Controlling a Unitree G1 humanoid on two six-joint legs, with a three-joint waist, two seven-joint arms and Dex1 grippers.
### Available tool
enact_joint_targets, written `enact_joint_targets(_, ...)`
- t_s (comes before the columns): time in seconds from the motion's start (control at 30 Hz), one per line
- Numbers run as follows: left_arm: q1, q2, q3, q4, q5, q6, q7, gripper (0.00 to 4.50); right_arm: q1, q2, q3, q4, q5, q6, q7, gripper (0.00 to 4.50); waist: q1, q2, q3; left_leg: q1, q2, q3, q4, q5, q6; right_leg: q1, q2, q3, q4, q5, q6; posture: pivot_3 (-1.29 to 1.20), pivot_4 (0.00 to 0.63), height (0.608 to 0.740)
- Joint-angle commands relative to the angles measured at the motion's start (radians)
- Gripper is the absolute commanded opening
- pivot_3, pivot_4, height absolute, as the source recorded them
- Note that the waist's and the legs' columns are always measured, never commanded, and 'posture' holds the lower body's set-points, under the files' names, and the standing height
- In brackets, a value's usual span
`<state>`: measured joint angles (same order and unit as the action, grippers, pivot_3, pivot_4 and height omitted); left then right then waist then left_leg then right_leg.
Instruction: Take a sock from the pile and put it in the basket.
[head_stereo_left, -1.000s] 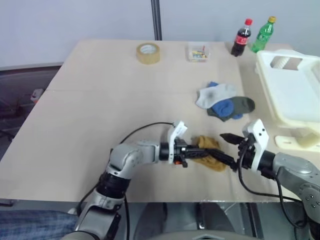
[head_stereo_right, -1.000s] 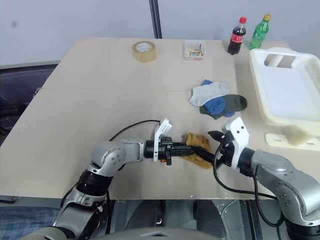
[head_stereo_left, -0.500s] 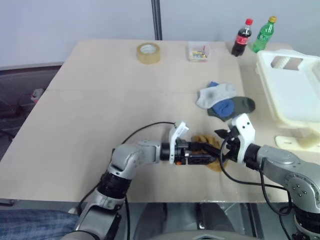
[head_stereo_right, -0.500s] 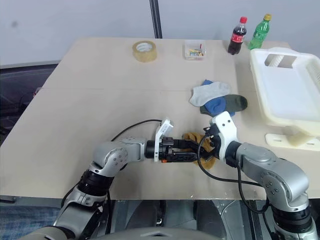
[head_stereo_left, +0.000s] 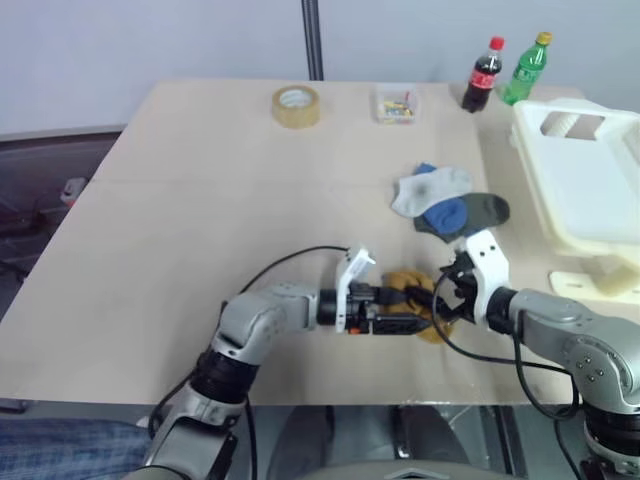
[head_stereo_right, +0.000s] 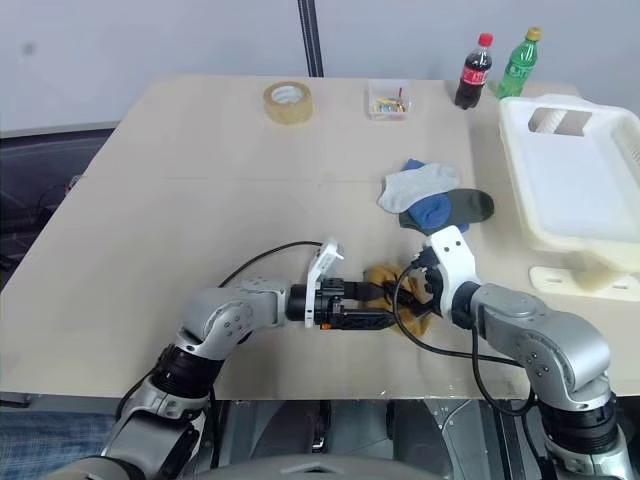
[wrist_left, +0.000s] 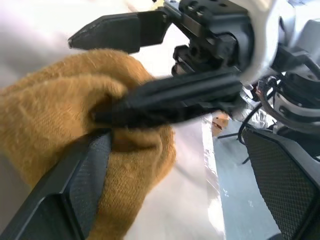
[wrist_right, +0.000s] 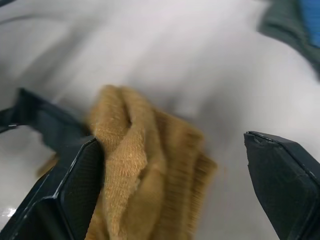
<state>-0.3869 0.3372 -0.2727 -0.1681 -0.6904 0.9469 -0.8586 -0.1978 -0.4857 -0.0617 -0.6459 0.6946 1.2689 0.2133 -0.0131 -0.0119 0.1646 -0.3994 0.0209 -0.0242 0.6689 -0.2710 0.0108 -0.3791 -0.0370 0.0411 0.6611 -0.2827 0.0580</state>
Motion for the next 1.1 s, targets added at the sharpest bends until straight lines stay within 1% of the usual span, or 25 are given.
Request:
enact_joint_targets(0.03, 0.025, 0.031, 0.02, -0.042, -0.005, -0.022, -0.029, 4.46, 0.029, 0.007, -0.058, -0.039, 0.027, 0.046, -0.007, 4.5, 0.0, 0.0, 0.0, 0.0, 0.0, 0.0, 0.0, 0.0, 0.0, 0.0, 0.0, 0.0, 0.0, 0.0, 0.0, 0.0, 0.15, 0.74)
enact_joint_targets(0.17, 0.041, 0.055, 0.019, -0.039, 0.012, -0.054, -0.041, 4.46, 0.055, 0.014, -0.09, -0.055, 0.057, 0.092, -0.002, 4.5, 0.001, 0.0, 0.0, 0.0, 0.0, 0.0, 0.0, 0.0, 0.0, 0.0, 0.0, 0.0, 0.0, 0.0, 0.0, 0.0, 0.15, 0.74)
enact_joint_targets(0.37, 0.049, 0.059, 0.01, -0.032, 0.029, -0.081, -0.039, 4.46, 0.079, 0.037, -0.125, -0.065, 0.099, 0.157, 0.005, 4.5, 0.0, 0.0, 0.0, 0.0, 0.0, 0.0, 0.0, 0.0, 0.0, 0.0, 0.0, 0.0, 0.0, 0.0, 0.0, 0.0, 0.15, 0.74)
enact_joint_targets(0.47, 0.052, 0.051, 0.001, -0.028, 0.043, -0.097, -0.038, 4.5, 0.093, 0.083, -0.144, -0.066, 0.137, 0.183, 0.011, 3.74, 0.0, 0.0, 0.0, 0.0, 0.0, 0.0, 0.0, 0.0, 0.0, 0.0, 0.0, 0.0, 0.0, 0.0, 0.0, 0.0, 0.15, 0.74)
enact_joint_targets(0.57, 0.052, 0.039, -0.005, -0.022, 0.055, -0.109, -0.034, 4.5, 0.102, 0.133, -0.158, -0.06, 0.158, 0.2, 0.005, 2.37, 0.0, 0.0, 0.0, 0.0, 0.0, 0.0, 0.0, 0.0, 0.0, 0.0, 0.0, 0.0, 0.0, 0.0, 0.0, 0.0, 0.15, 0.74)
enact_joint_targets(0.6, 0.052, 0.035, -0.006, -0.022, 0.057, -0.111, -0.032, 4.5, 0.103, 0.145, -0.157, -0.058, 0.16, 0.202, 0.002, 1.83, 0.0, 0.0, 0.0, 0.0, 0.0, 0.0, 0.0, 0.0, 0.0, 0.0, 0.0, 0.0, 0.0, 0.0, 0.0, 0.0, 0.15, 0.74)
enact_joint_targets(0.7, 0.053, 0.028, -0.009, -0.025, 0.063, -0.116, -0.03, 4.5, 0.105, 0.175, -0.159, -0.05, 0.173, 0.209, 0.004, 0.61, 0.0, 0.0, 0.0, 0.0, 0.0, 0.0, 0.0, 0.0, 0.0, 0.0, 0.0, 0.0, 0.0, 0.0, 0.0, 0.0, 0.15, 0.74)
enact_joint_targets(0.73, 0.054, 0.026, -0.009, -0.027, 0.064, -0.116, -0.03, 4.5, 0.107, 0.184, -0.158, -0.047, 0.177, 0.21, 0.005, 0.27, -0.001, 0.0, 0.0, 0.0, 0.0, 0.0, 0.0, 0.0, 0.0, 0.0, 0.0, 0.0, 0.0, 0.0, 0.0, 0.0, 0.15, 0.74)
enact_joint_targets(0.77, 0.055, 0.025, -0.009, -0.029, 0.066, -0.116, -0.03, 4.5, 0.109, 0.191, -0.156, -0.044, 0.177, 0.21, 0.006, 0.05, -0.001, 0.0, 0.0, 0.0, 0.0, 0.0, 0.0, 0.0, 0.0, 0.0, 0.0, 0.0, 0.0, 0.0, 0.0, 0.0, 0.15, 0.74)
enact_joint_targets(0.93, 0.071, 0.024, 0.007, -0.048, 0.076, -0.141, -0.021, 4.5, 0.102, 0.234, -0.169, -0.013, 0.177, 0.204, 0.005, 0.05, -0.005, 0.001, 0.0, 0.001, 0.0, 0.0, 0.0, 0.0, 0.0, 0.0, 0.001, 0.0, 0.001, 0.0, 0.0, 0.0, 0.15, 0.74)
enact_joint_targets(1.1, 0.094, 0.006, 0.073, -0.103, 0.077, -0.252, -0.006, 4.5, 0.084, 0.217, -0.2, 0.016, 0.186, 0.196, 0.025, 0.05, -0.004, 0.001, 0.0, 0.001, 0.001, 0.001, 0.0, 0.0, 0.0, 0.0, 0.002, 0.001, 0.001, 0.0, 0.0, 0.0, 0.15, 0.74)
